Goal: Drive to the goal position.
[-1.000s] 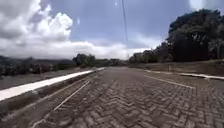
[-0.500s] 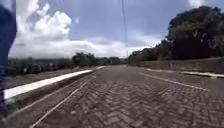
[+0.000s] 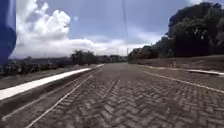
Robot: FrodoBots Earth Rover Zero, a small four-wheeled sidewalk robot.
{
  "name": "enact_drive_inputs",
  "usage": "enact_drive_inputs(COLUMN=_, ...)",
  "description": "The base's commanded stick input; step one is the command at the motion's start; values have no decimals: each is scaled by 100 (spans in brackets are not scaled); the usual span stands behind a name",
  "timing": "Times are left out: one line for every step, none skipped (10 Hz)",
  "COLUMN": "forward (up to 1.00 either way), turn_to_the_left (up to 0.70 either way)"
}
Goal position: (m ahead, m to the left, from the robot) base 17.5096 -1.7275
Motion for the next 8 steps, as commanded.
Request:
enact_drive_inputs(forward=100, turn_to_the_left=0)
enact_drive_inputs(forward=100, turn_to_the_left=0)
enact_drive_inputs(forward=100, turn_to_the_left=0)
enact_drive_inputs(forward=100, turn_to_the_left=0)
enact_drive_inputs(forward=100, turn_to_the_left=0)
enact_drive_inputs(forward=100, turn_to_the_left=0)
enact_drive_inputs(forward=100, turn_to_the_left=0)
enact_drive_inputs(forward=100, turn_to_the_left=0)
